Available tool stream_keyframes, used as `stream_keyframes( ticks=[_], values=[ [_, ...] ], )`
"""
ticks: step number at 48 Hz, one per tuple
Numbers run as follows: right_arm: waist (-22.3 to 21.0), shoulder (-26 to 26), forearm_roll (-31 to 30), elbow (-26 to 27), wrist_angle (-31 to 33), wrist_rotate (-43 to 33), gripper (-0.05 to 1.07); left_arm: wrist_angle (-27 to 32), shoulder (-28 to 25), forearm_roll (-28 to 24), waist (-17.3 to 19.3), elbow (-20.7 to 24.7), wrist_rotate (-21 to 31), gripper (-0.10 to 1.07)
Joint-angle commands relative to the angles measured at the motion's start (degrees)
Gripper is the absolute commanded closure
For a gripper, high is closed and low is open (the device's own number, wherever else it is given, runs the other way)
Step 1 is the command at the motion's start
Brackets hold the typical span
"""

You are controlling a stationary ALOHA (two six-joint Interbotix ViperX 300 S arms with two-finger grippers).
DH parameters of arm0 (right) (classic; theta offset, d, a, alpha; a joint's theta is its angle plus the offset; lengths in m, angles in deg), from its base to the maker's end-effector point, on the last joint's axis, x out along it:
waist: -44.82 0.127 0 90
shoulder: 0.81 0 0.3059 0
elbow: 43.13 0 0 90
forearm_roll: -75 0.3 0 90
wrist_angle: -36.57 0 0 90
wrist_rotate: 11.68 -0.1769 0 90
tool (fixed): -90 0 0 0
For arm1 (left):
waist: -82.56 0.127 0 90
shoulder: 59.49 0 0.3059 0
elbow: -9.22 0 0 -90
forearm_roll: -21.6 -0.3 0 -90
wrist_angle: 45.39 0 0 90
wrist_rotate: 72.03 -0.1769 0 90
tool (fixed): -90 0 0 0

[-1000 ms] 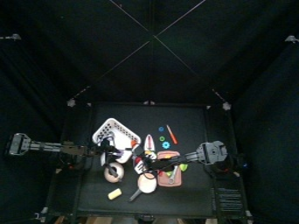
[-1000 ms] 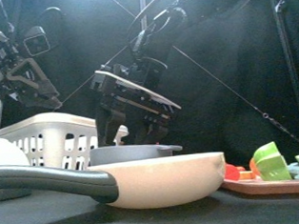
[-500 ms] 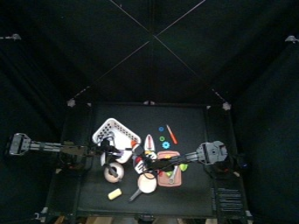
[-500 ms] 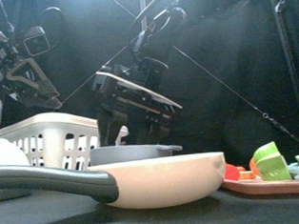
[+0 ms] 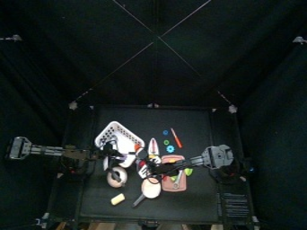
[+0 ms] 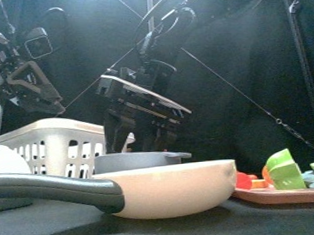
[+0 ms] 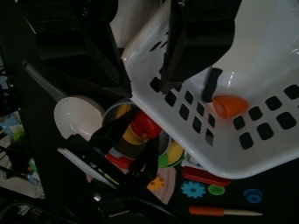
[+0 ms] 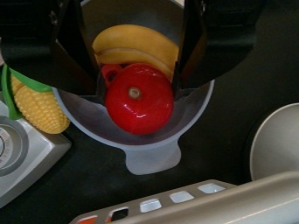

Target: Grab apple

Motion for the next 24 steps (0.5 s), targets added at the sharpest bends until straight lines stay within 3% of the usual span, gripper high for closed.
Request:
stream_keyframes(
  ticks=[1,24],
  values=[
    [-0.44,1.23,0.09,1.05,0.09,0.18,0.35,-0.18,0.00,0.09,0.09,0.62,0.00,0.23],
    [-0.35,1.76,0.00,1.32,-0.18,0.44,0.35,-0.18,0.00,0.09,0.09,0.44,0.00,0.23]
  ],
)
